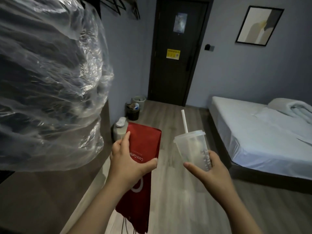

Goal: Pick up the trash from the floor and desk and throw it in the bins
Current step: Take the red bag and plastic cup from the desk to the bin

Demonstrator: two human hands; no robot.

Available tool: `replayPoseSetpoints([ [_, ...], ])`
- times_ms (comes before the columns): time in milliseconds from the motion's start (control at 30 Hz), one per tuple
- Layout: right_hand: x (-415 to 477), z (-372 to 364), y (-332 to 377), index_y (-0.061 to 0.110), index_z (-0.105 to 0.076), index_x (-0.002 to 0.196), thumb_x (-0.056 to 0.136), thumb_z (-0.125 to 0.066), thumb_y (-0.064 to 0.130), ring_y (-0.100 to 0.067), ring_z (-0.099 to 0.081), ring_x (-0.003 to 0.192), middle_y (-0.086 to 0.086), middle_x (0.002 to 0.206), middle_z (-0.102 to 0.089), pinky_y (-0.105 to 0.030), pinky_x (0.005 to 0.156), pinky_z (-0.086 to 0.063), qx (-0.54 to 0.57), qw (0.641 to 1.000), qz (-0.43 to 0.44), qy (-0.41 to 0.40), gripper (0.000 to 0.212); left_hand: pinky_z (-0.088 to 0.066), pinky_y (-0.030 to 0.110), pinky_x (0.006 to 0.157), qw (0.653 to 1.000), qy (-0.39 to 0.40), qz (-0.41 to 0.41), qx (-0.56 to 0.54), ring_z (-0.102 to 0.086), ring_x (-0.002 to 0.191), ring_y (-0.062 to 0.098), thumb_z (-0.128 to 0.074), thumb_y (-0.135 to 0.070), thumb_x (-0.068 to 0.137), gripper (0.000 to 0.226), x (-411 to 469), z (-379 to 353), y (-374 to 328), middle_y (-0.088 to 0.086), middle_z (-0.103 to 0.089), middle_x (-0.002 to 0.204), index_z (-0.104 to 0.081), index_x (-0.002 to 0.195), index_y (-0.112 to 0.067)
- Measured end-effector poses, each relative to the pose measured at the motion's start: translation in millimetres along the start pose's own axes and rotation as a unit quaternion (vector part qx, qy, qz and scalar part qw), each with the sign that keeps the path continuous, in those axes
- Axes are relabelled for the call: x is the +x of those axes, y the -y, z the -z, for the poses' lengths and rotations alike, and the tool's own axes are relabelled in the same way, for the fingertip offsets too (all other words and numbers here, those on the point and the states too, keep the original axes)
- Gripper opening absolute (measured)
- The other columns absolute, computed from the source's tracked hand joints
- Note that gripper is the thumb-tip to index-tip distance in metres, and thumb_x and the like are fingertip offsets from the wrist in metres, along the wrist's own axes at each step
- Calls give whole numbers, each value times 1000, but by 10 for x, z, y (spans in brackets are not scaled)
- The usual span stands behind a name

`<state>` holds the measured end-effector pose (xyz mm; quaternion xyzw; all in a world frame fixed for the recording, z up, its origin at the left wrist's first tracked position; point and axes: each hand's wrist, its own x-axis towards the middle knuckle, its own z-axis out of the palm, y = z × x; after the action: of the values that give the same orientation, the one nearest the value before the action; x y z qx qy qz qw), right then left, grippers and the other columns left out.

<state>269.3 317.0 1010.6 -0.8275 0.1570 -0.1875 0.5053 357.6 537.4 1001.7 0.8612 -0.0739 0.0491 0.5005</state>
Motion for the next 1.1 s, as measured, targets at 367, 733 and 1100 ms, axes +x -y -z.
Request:
replayPoseSetpoints([
  [367, 2067, 479, -707, 41, -52, 96, 64, -81, 47, -5, -63, 83, 13, 96, -63, -22, 66, -48, 10, 1000, -15, -13, 44, -36, 44, 107, 999, 10, -25, 29, -27, 134, 21, -62, -73, 37, 125, 1672, -1408, -426, -9, -22, 144, -12, 147, -42],
  [733, 4077, 301, -1029, 39, -55, 99, 65, -81, 46, 5, -61, 78, 13, 94, -64, -17, 62, -43, 1, 999, -12, 47, 44, -34, 39, 105, 998, -22, 15, 48, -26, 134, 19, -61, -70, 37, 125, 3288, -2185, -492, -5, -24, 143, -14, 149, -36],
  [1100, 6172, -814, -900, 44, -50, 92, 66, -81, 45, -1, -60, 83, 15, 97, -62, -18, 62, -41, -11, 998, -27, 50, 41, -33, 42, 110, 998, -33, 45, 42, -26, 136, 21, -62, -67, 38, 124, 5603, -2163, 70, -2, -27, 145, -16, 149, -36],
])
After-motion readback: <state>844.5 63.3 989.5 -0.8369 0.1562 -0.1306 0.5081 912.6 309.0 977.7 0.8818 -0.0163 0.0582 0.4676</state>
